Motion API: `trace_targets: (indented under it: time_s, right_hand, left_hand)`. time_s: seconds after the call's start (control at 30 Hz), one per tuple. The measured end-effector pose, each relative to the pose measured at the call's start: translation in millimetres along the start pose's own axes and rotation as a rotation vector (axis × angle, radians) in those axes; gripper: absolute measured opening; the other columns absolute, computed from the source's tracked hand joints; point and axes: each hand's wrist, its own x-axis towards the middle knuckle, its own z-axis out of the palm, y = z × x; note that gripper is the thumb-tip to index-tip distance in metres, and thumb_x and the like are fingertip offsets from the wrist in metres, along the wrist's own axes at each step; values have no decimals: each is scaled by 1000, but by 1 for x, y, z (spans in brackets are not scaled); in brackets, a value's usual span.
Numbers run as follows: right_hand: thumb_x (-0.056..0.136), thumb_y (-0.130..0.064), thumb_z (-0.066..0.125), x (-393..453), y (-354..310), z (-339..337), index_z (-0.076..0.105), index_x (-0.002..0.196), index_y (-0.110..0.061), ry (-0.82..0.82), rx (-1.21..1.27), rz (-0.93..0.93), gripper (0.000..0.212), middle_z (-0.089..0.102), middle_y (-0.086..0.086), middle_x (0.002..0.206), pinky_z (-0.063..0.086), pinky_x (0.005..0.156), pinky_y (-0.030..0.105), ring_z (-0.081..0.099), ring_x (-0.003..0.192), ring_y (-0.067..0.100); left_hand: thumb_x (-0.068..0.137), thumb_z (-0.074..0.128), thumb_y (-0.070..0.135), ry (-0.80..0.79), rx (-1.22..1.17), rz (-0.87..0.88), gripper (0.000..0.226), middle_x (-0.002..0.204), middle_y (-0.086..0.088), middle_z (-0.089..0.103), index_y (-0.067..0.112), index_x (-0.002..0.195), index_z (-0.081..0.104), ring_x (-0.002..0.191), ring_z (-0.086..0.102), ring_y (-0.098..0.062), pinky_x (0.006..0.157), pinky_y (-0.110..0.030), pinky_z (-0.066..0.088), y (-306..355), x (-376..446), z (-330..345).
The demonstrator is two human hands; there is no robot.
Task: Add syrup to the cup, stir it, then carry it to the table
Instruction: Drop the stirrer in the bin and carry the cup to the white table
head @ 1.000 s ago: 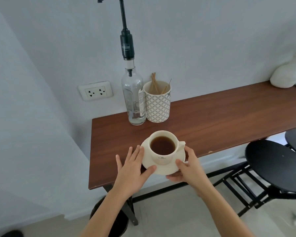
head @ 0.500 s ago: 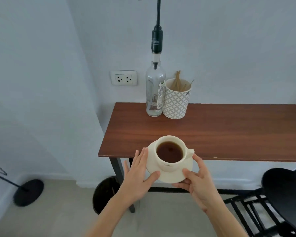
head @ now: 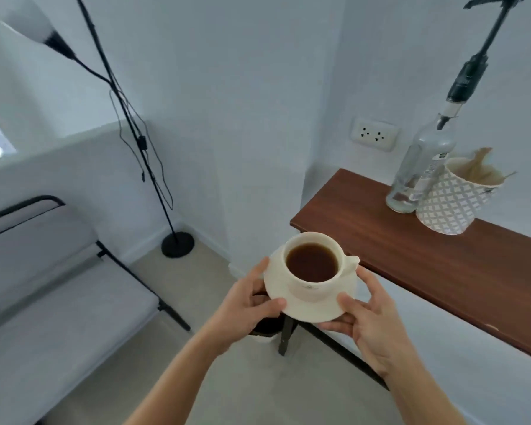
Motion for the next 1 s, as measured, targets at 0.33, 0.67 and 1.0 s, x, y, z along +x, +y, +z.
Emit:
trace_targets:
  time_s: [0.33,0.67,1.0]
  right_hand:
    - [96,4,55,-23,35,186,46,135,-34,-404,-66,68,56,80,15,86,63,55,40,77,77,38]
    - [97,7,51,-96,120,406,44,141,-26,-750,-112,160,55,80,16,83,62,53,38,78,72,33]
    - [98,2,52,-144,196,598,42,132,-41,-1023,-237,289,56,80,15,87,63,53,39,78,74,34]
  left_hand:
    - [92,76,8,448,-44,-25,70,115,-12,76,44,144,46,104,72,-36,93,-45,62,-6,-170,-128]
    - [93,72,0,777,-85,-49,69,119,-18,71,41,141,45,96,75,-16,88,-32,63,-24,-376,-263]
    - [91,75,2,1148,-169,-186,88,121,-22,68,21,161,26,106,74,-34,97,-43,61,-64,-518,-370]
